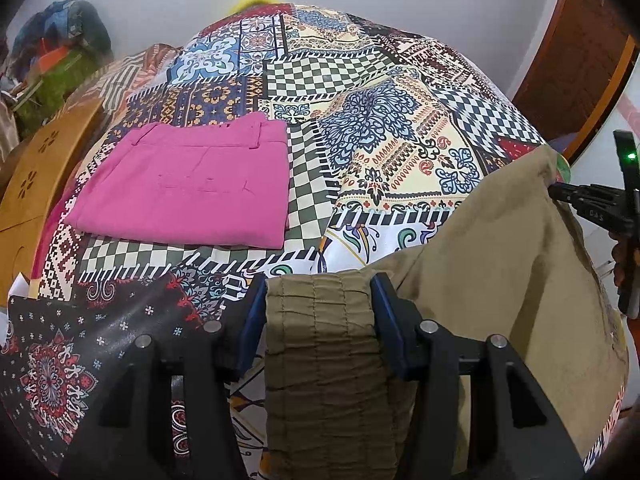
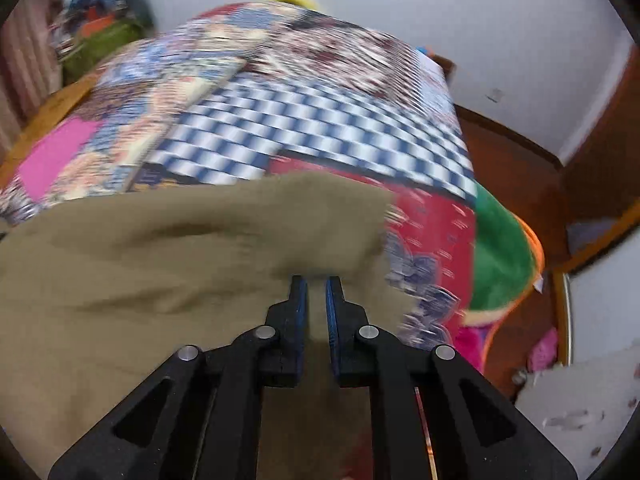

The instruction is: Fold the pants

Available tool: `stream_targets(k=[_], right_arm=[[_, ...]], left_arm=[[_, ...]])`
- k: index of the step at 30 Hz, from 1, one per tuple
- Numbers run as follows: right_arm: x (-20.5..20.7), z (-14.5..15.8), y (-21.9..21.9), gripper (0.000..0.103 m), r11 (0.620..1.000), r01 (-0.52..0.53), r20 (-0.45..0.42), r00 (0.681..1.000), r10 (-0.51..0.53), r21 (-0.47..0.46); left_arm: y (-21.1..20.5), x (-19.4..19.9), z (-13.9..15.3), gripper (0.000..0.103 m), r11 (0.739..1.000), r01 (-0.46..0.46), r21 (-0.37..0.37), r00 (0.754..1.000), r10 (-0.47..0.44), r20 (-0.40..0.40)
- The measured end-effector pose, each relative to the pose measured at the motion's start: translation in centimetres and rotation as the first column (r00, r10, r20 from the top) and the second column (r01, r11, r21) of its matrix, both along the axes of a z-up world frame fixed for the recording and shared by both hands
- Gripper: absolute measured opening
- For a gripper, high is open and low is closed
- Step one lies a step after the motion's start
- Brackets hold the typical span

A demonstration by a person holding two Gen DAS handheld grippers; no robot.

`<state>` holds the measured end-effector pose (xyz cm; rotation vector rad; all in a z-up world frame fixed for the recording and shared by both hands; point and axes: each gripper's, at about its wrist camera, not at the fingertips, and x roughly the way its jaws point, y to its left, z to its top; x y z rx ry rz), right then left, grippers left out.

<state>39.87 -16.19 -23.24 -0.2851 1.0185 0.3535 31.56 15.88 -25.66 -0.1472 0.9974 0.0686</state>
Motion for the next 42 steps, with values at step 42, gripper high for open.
stream_targets(k=[42], right_arm=[[-16.5,0.0,-0.4,0.058,0.996,-0.065,-0.102,0.992,0.070,0.053]], left_arm=[[0.2,-15.0,2.3,0.092,0.981,-0.117,-0.153,0.992,0.108,-0.071]])
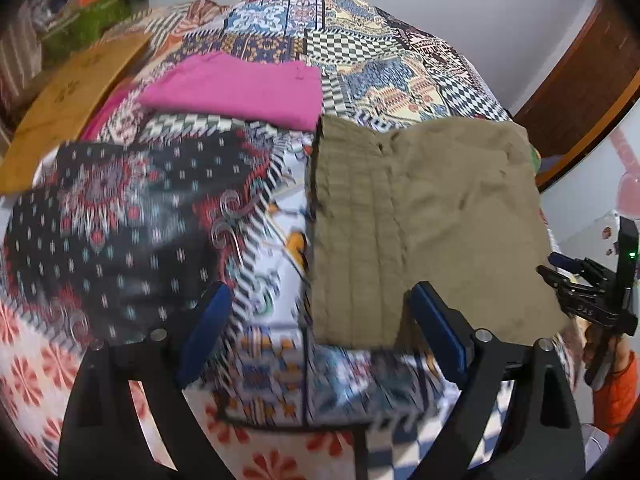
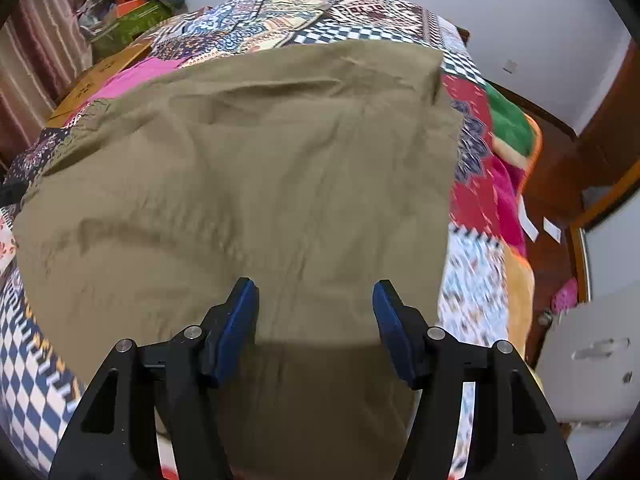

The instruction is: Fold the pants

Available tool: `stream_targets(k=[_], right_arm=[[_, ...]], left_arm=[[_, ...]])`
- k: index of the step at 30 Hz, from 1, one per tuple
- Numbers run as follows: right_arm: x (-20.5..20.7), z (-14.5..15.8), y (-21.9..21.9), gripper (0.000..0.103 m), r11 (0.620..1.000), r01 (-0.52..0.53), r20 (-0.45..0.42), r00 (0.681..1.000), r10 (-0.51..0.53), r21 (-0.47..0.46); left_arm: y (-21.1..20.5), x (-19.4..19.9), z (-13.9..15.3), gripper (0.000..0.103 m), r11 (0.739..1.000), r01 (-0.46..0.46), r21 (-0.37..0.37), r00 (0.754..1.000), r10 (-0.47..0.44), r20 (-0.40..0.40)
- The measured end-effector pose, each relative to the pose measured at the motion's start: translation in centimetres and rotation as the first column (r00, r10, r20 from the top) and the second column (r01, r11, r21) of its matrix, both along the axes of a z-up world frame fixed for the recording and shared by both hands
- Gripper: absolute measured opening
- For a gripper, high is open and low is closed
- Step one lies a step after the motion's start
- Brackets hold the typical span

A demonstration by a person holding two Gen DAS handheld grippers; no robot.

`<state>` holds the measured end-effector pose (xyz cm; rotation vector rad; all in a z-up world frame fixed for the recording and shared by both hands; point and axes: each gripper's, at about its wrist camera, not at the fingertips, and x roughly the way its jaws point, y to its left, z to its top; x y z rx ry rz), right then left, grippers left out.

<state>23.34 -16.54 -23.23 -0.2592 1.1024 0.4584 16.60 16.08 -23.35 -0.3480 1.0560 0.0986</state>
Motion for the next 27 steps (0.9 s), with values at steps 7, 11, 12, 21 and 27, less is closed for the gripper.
stream_targets(k=[7,11,12,21,27], right_arm=[[-1.4,1.3,-1.4,0.058,0.999,0.034,0.005,0.999,-0.034,-0.021],[-2.6,3.0,-1.2,0.058,0.999,0.023,0.055,0.998,-0.022,-0.028],[-2.7,3.4,-1.0,0.058,1.000,0.021,0.066,0.998,-0.019,-0.021],[-2.4,3.5,2.8,0.061,0.999,-0.032,0.097,0.995,0.030,0.021],[-2.0,0.6,3.4,0.063,0.999,-0.051,0.035,0.998,0.050,0.013]], left_arm=[[-2.3,-1.6,-0.6,0.092,0.991,0.000,-0.135,1.000,-0.004,-0.026],[-3.8,-1.1,-1.0,0.092,0.987,0.015,-0.158,1.000,-0.019,-0.022],[-3.9,-0.8,-1.3,0.092,0.983,0.014,-0.183,1.000,-0.019,-0.023],[-3.0,2.4,-2.9,0.095,0.924,-0.061,-0.378,0.998,0.050,-0.040],[-1.9,4.2,-3.5,0.096,0.908,-0.114,-0.403,0.993,0.097,-0.062]])
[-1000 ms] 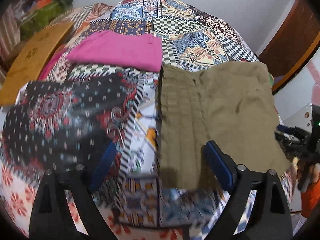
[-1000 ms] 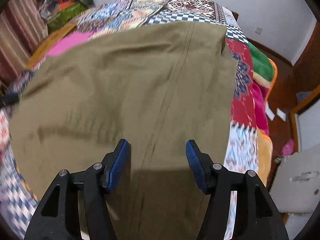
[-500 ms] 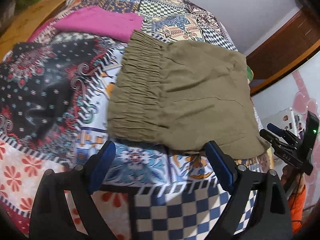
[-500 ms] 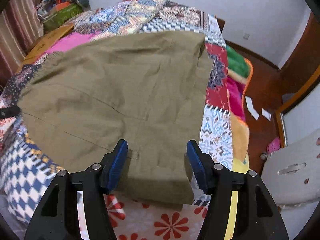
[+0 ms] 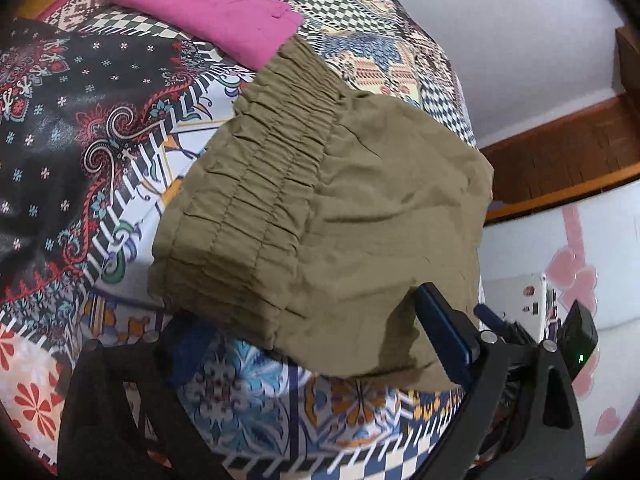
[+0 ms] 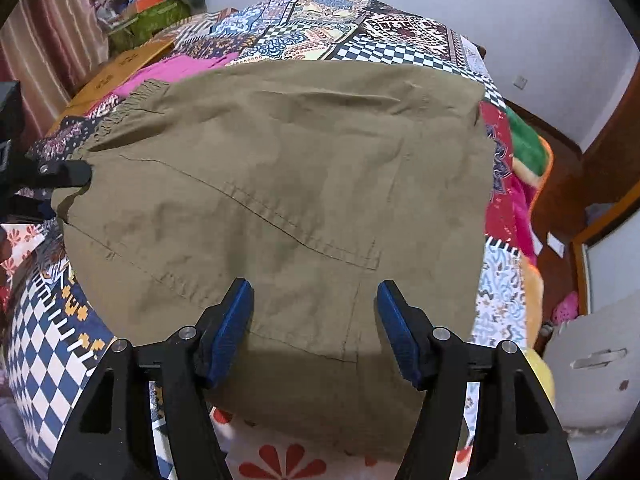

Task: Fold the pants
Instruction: 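Press the right gripper on the pants while the left tool tilts over the waistband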

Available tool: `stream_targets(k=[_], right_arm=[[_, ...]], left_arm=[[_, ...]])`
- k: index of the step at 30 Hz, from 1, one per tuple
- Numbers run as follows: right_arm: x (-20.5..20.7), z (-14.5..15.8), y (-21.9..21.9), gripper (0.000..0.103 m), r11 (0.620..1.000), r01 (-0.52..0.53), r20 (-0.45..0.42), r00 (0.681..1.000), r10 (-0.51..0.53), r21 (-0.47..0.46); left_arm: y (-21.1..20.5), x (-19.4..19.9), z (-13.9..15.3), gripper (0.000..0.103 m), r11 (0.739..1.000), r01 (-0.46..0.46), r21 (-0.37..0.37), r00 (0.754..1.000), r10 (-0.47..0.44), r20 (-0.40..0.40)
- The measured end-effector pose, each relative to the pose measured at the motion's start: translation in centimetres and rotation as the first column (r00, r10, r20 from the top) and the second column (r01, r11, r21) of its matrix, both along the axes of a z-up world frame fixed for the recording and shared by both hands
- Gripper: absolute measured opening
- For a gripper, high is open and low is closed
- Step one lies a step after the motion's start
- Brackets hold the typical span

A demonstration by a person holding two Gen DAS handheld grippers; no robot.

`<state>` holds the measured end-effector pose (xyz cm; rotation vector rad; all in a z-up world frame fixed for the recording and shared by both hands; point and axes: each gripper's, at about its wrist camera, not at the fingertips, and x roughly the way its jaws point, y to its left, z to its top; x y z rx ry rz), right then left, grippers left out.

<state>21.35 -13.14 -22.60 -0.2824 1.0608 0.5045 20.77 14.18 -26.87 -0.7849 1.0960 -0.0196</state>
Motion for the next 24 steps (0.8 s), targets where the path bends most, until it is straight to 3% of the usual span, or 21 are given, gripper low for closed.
stream_targets(k=[9,11,13,17,19,21,24], right_arm=[[1.0,-0.7,-1.1,0.067,0.995,0.034,-0.078,0.997,-0.027,0.097],[0.6,-0.7,-0.9,0.067,0.995,0.033,-0.074,0.997,-0.026,0.099],[0.5,-0.7,-0.8,0.067,0.995,0.029,-0.069,0.997,-0.022,0.096],[0.5,-0.6,-1.0,0.067,0.995,0.022,-0.065,0.998,-0.016,0.096],[0.7,-0.6,-1.2,0.067,0.995,0.024,-0.068,0.998,-0.017,0.101],[0.8,-0.6,-1.2,0.067,0.994,0.028,-0.069,0.997,-0.021,0.102],[0.9,-0.5,-1.2,0.067,0.995,0.029,-0.067,0.997,-0.023,0.095]], left_arm=[[0.3,3.6,-0.3,0.097,0.999,-0.031,0.034,0.999,0.032,-0.007],[0.5,3.8,-0.2,0.092,0.999,-0.043,0.026,0.999,0.042,0.003],[1.1,3.6,-0.1,0.074,0.998,-0.062,0.027,0.998,0.062,0.004],[2.0,2.8,0.1,0.057,0.996,-0.089,0.027,0.996,0.089,0.011],[1.7,2.7,0.5,0.042,0.997,-0.074,0.038,0.997,0.073,0.026],[1.0,2.3,1.2,0.035,0.996,-0.055,0.069,0.998,0.051,0.045],[-0.2,2.1,2.8,0.032,0.984,-0.035,0.177,0.996,0.019,0.087]])
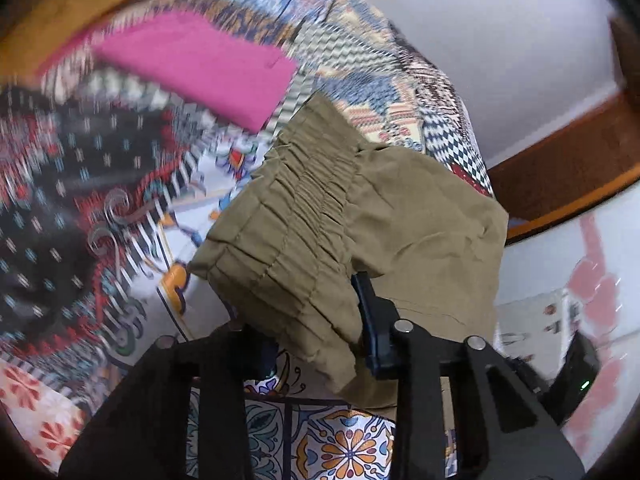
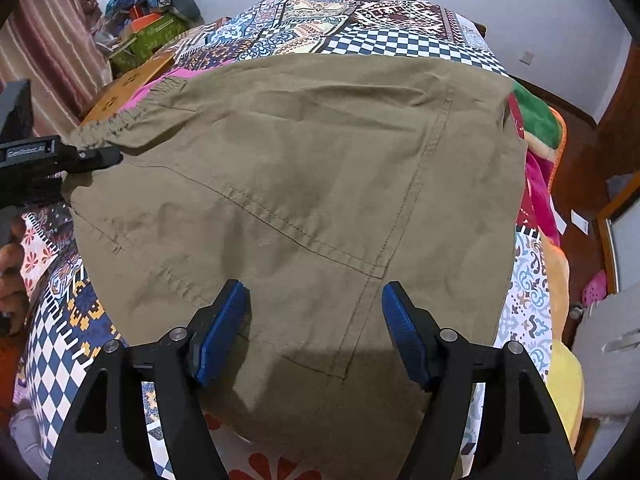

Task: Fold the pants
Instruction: 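Press the right gripper on the pants while the left tool tilts over the waistband, then grasp the pant leg cuff with the left gripper and lift it up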

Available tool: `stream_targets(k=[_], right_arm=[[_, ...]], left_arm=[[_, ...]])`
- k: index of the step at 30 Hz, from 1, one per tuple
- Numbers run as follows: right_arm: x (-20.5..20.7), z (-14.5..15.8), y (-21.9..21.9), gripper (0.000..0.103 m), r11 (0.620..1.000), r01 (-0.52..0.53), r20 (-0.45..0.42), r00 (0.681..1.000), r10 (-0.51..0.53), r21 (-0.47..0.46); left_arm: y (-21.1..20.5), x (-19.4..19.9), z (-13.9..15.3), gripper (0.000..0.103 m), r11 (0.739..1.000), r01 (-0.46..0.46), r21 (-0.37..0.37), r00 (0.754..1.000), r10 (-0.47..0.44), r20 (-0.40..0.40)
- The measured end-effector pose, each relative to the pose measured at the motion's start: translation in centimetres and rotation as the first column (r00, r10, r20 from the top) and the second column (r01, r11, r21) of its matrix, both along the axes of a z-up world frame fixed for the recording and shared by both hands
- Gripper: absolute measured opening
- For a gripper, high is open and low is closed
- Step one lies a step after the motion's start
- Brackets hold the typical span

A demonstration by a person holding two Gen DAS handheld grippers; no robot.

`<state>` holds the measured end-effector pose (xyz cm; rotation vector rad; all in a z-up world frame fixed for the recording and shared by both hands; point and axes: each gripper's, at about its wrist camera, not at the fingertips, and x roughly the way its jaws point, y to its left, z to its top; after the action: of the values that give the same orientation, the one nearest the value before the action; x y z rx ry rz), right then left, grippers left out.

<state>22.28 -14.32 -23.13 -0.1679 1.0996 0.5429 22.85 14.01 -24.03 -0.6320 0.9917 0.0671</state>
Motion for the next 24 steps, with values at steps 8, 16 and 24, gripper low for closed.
stream_targets(k=[8,16,24], right_arm=[[0.0,1.3,0.7,0.067,0.999,-0.018,0.008,1.000,0.018,-0.040],[-1.3,5.7,4.4,0.067,0.993,-0.111,0.072,0.992,0.108,0.037],[-4.3,6.0,13.3,0.067,0.957,-0.289,0.093,0.954,0.285,0.030]], left_arm=[[-1.3,-3.1,3.2,0.030,0.987,0.029,0.158,0.998,-0.039,0.059],[-0.2,-8.5,4.8,0.030,0.972,-0.020,0.233,0.997,0.003,0.075],[0.7,-13.2,6.5,0.030,0.951,-0.085,0.296,0.990,0.048,0.132]])
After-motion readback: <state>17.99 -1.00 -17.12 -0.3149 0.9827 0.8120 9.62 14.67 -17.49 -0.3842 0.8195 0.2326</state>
